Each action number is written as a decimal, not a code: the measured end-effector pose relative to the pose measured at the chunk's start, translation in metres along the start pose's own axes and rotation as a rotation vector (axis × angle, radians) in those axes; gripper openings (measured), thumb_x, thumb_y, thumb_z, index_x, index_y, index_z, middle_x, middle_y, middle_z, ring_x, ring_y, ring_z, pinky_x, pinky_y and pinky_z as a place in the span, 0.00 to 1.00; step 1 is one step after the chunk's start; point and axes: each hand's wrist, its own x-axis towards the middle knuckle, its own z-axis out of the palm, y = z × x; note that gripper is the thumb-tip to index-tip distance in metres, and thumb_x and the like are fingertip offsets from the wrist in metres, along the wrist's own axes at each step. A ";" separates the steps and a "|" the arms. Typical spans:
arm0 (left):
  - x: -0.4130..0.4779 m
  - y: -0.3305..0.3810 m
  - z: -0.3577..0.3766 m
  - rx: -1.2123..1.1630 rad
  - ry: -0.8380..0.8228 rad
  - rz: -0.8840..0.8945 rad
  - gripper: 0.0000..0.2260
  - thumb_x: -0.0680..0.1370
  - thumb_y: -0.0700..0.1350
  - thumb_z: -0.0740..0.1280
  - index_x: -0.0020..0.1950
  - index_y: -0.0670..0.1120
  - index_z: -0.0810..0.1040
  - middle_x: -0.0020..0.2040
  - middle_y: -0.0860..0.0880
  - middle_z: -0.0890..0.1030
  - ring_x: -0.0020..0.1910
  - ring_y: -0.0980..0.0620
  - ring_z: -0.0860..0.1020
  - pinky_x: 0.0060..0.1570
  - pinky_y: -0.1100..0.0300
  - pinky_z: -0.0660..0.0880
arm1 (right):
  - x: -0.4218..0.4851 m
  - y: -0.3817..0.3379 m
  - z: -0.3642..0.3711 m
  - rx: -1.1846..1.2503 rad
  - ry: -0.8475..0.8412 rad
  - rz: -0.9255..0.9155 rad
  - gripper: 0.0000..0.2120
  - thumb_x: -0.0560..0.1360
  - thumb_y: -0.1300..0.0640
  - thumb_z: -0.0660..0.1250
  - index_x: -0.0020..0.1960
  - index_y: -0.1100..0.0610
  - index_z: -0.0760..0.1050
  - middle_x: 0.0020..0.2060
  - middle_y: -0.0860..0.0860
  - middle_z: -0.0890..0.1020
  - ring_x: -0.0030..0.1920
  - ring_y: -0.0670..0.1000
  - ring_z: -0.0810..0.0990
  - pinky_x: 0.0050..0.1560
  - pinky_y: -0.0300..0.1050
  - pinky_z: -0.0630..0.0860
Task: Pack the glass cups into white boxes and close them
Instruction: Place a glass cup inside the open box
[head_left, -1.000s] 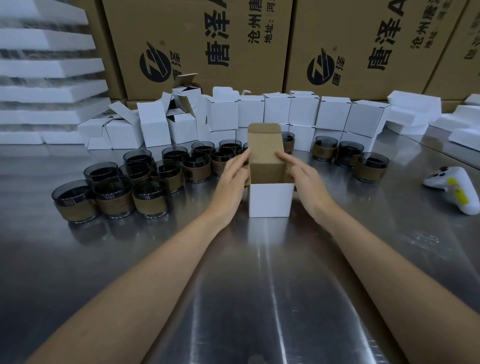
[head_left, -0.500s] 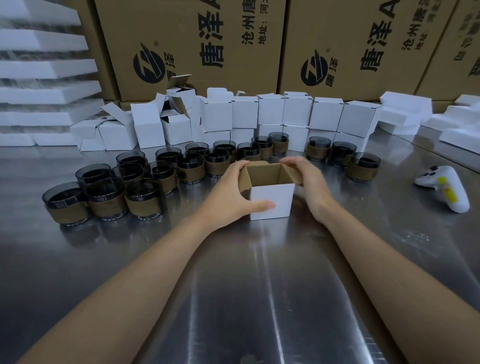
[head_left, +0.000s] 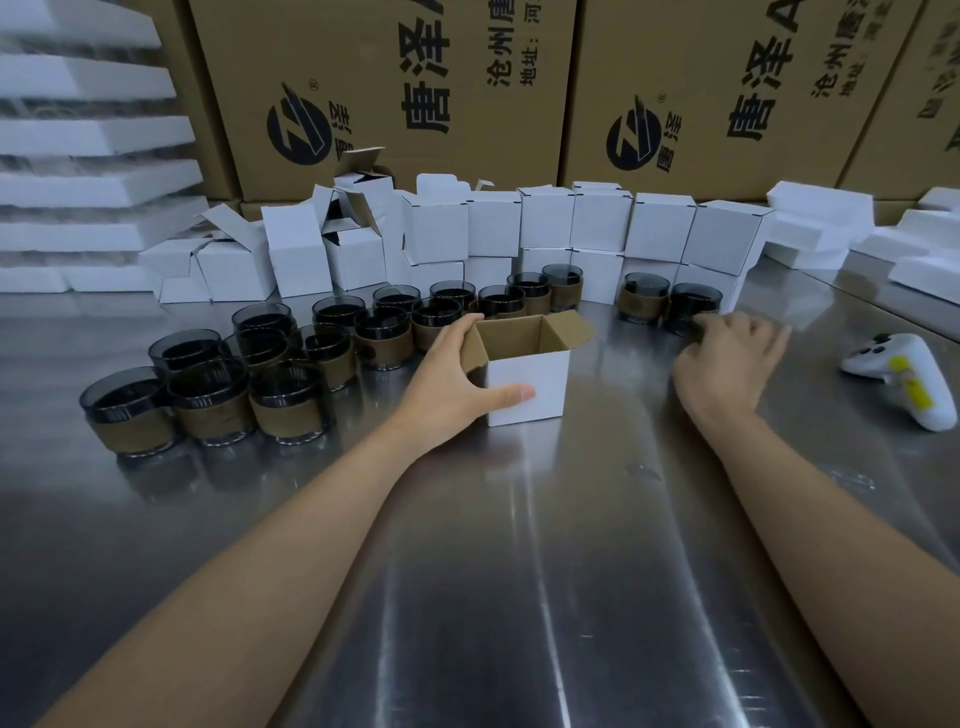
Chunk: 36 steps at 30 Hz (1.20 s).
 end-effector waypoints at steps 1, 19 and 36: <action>0.000 0.000 0.000 -0.002 0.000 -0.003 0.43 0.66 0.53 0.80 0.75 0.51 0.61 0.69 0.57 0.67 0.64 0.60 0.69 0.63 0.65 0.66 | -0.002 -0.005 0.000 0.004 -0.009 -0.053 0.20 0.74 0.64 0.61 0.66 0.59 0.75 0.60 0.60 0.76 0.66 0.61 0.68 0.75 0.56 0.41; -0.001 -0.003 0.000 -0.053 0.059 -0.063 0.46 0.66 0.53 0.79 0.77 0.50 0.58 0.72 0.52 0.66 0.68 0.54 0.68 0.69 0.56 0.67 | -0.038 -0.051 -0.008 0.815 -0.223 -0.208 0.09 0.80 0.58 0.63 0.57 0.56 0.80 0.52 0.47 0.77 0.59 0.50 0.74 0.63 0.47 0.71; 0.001 -0.006 0.001 -0.076 -0.005 -0.034 0.46 0.65 0.52 0.80 0.77 0.52 0.60 0.68 0.58 0.65 0.65 0.58 0.69 0.66 0.61 0.68 | -0.027 -0.060 -0.041 1.050 0.112 -0.077 0.03 0.77 0.59 0.68 0.46 0.57 0.81 0.43 0.50 0.79 0.43 0.36 0.75 0.47 0.30 0.69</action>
